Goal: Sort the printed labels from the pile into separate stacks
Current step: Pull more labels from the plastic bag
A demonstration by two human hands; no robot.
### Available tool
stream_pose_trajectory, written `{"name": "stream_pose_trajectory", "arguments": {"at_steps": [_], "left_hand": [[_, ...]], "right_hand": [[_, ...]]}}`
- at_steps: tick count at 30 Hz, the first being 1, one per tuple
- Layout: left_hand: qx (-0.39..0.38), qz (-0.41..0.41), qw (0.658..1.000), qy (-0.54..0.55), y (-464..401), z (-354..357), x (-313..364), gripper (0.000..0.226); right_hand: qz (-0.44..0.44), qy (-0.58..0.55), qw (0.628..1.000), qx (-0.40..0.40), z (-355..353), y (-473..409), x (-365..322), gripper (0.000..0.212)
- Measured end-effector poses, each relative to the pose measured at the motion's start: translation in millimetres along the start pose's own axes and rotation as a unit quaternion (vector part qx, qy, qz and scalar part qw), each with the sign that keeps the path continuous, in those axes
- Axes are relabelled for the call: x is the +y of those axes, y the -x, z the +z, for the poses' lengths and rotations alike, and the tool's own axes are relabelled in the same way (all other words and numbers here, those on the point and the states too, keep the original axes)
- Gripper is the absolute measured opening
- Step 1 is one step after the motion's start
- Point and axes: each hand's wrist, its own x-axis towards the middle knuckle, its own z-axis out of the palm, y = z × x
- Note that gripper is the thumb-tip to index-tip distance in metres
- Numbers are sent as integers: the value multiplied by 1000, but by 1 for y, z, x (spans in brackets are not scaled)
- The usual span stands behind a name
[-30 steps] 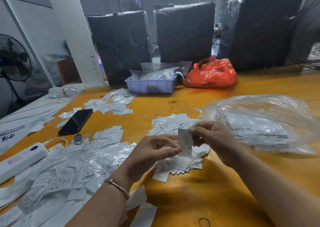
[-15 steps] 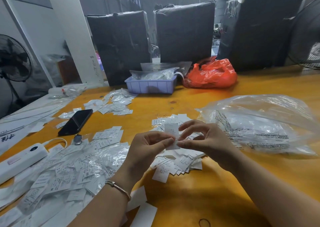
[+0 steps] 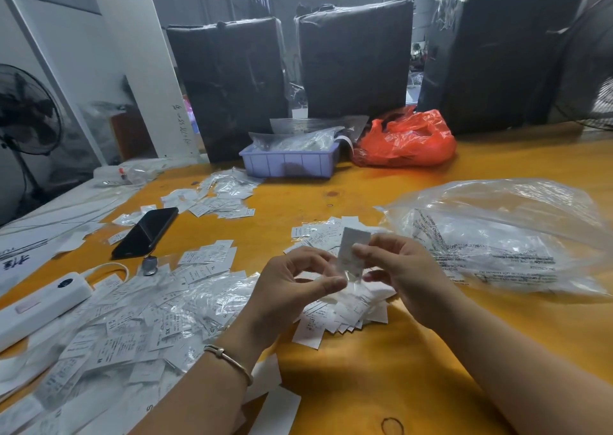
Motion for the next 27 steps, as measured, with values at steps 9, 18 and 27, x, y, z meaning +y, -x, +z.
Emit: {"name": "stream_pose_trajectory", "arguments": {"at_steps": [9,18,27], "left_hand": [[67,1,997,43,-2,-5,-2,17],[65,-30,985,154,-2,-9,-1,16],[16,-138,977,160,-4,-12,1,23]], "right_hand": [[-79,125,987,61,-8,4,-7,57],[5,158,978,-139,8,12,-6,11],[-66,28,997,-33,0,7,-13,56]]}}
